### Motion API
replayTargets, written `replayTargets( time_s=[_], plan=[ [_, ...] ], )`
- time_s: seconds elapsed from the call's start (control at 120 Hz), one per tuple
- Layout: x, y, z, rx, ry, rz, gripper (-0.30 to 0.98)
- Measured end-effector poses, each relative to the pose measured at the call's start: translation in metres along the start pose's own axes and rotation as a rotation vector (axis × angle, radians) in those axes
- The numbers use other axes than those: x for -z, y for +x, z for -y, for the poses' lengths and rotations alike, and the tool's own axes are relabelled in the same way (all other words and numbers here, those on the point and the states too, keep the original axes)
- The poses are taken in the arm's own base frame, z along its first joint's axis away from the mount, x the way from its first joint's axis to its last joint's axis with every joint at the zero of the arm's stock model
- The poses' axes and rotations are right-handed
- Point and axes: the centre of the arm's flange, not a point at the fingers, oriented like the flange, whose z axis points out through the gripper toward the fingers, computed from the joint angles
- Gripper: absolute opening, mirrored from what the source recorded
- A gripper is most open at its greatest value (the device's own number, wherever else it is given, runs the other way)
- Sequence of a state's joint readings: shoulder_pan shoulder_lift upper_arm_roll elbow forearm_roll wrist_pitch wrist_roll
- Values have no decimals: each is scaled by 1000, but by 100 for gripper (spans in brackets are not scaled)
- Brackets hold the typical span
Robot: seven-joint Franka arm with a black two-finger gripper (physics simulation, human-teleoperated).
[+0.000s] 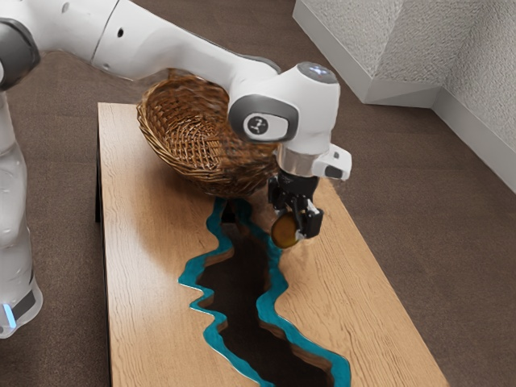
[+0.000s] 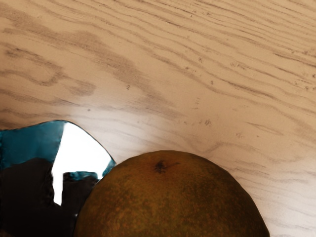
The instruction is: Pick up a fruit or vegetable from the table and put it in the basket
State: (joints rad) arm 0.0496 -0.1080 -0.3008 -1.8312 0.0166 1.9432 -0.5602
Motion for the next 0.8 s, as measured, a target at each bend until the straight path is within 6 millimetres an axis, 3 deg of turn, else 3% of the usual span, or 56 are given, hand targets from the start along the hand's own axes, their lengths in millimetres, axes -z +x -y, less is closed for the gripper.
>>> replayTargets(
  time_s=[0.058,0.108,0.15,0.183,0.233,0.292,0.367,0.475,0.567,0.667,0.8],
  plan=[
    [82,29,30,36,34,-125,19],
    [146,48,84,120,84,-199,21],
    [180,53,140,207,139,-213,22],
    [190,53,182,272,182,-191,23],
    [174,52,222,326,239,-104,21],
    [132,48,247,345,284,29,20],
    [85,39,256,333,308,165,19],
    [48,29,263,314,313,270,21],
    [31,24,270,307,306,313,21],
    [28,24,270,289,291,317,45],
    [30,26,267,257,277,303,60]
  ],
)
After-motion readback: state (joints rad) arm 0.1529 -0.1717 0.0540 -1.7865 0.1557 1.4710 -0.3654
